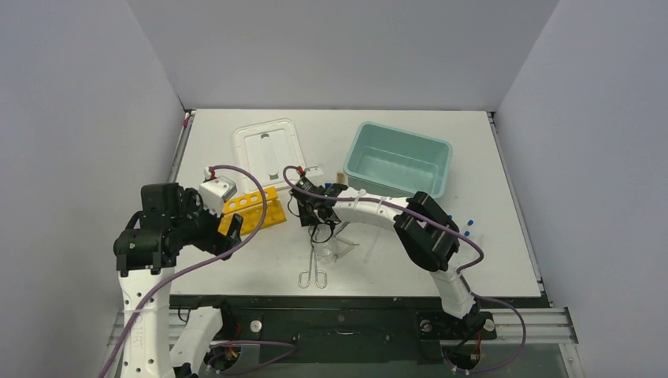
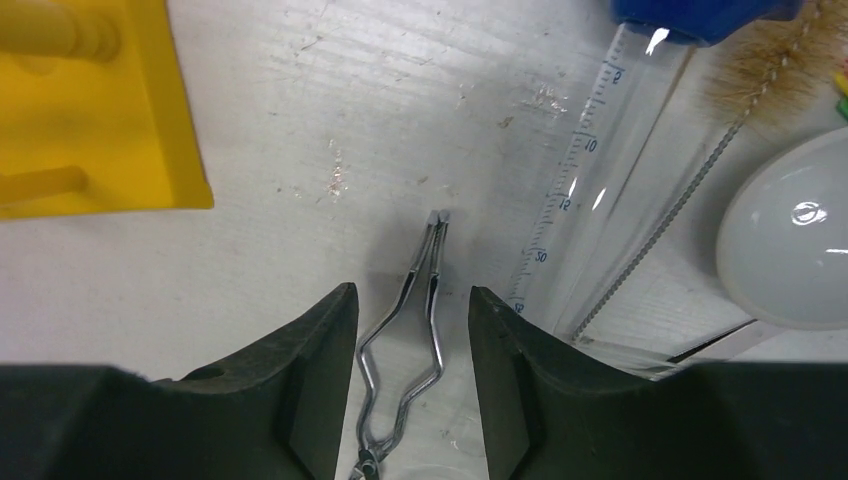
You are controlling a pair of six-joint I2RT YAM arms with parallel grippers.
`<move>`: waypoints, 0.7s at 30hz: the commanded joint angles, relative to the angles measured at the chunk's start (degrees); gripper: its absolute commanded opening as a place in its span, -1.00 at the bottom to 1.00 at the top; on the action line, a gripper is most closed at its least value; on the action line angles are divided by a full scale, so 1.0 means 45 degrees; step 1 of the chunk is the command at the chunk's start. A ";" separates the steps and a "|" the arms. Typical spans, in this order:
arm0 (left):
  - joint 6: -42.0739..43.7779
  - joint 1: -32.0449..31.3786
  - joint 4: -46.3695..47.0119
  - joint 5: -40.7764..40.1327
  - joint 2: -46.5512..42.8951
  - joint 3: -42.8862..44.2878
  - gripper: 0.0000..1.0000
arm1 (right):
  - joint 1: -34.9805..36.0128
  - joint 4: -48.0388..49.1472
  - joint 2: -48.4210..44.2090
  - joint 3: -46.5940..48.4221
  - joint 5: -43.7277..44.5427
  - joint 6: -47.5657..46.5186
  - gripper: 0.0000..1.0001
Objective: Organize the chemistry lab equipment
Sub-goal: Pick up the chemistry item at the center of the board.
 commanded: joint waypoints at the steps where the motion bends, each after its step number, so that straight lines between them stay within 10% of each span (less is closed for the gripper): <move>1: 0.0145 0.0046 0.0440 0.0335 0.0034 -0.0085 0.93 | -0.0150 0.0339 0.0282 0.0577 0.0560 0.0106 -0.17; 10: 0.0221 0.0046 0.0635 0.0302 0.0172 -0.0244 0.94 | -0.0377 0.0472 0.0950 0.0996 0.0204 0.0261 -0.31; 21: 0.0168 0.0046 0.0751 0.0265 0.0242 -0.0265 0.93 | -0.0277 0.0587 0.0754 0.0830 0.0228 0.0682 -1.00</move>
